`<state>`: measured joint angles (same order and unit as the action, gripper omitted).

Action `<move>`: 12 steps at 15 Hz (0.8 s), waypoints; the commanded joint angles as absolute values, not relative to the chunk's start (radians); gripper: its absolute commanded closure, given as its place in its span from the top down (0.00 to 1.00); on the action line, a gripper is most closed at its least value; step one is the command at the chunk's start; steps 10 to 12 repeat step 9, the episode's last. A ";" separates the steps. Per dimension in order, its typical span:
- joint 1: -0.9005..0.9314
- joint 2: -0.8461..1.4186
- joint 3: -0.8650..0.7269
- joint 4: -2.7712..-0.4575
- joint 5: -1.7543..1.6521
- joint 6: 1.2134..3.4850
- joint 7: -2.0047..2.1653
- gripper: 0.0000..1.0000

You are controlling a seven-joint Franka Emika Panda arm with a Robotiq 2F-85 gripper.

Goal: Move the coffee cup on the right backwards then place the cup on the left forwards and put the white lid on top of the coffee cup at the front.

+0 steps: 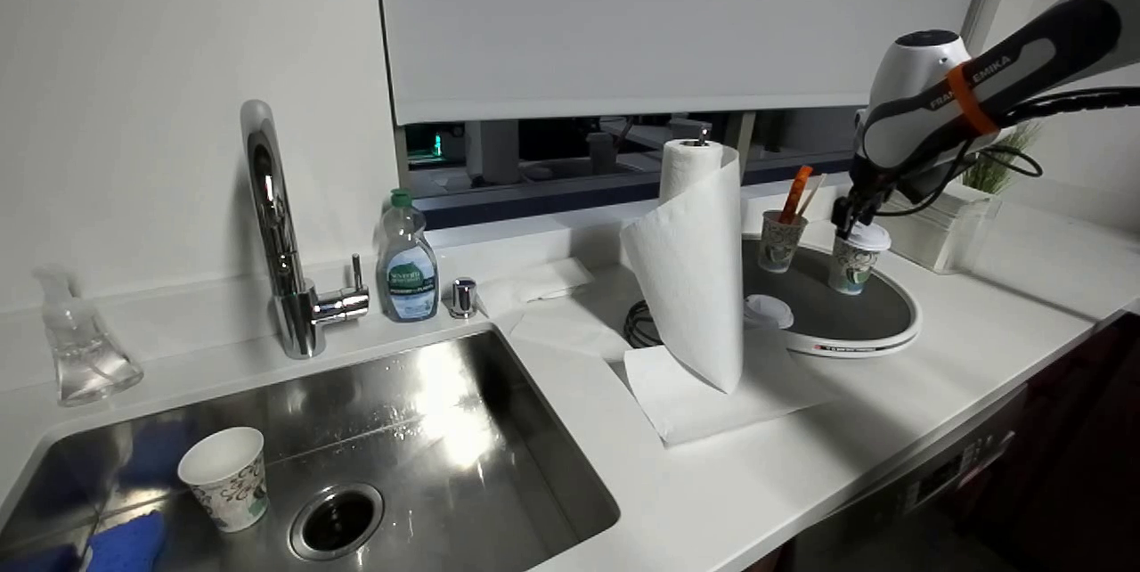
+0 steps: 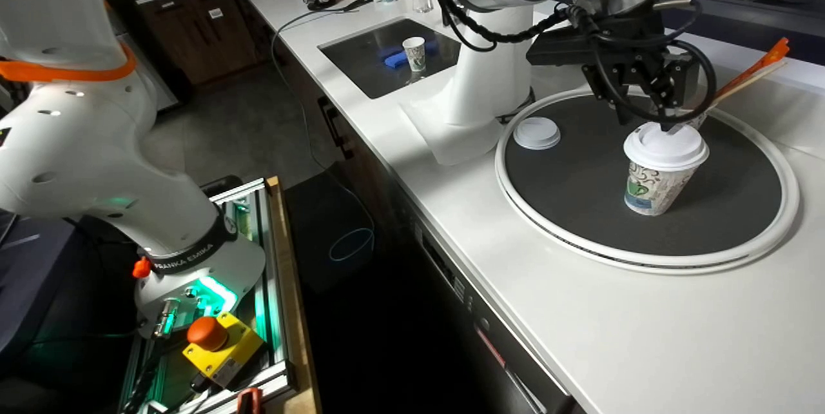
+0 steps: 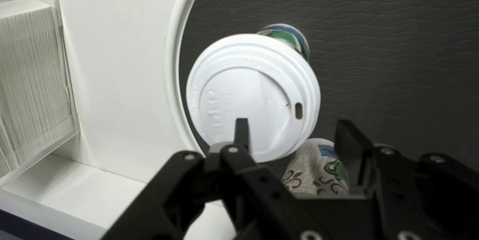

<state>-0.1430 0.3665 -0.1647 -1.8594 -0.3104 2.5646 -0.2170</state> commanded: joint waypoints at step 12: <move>-0.135 0.226 -0.099 -1.926 -0.270 2.675 -0.288 1.00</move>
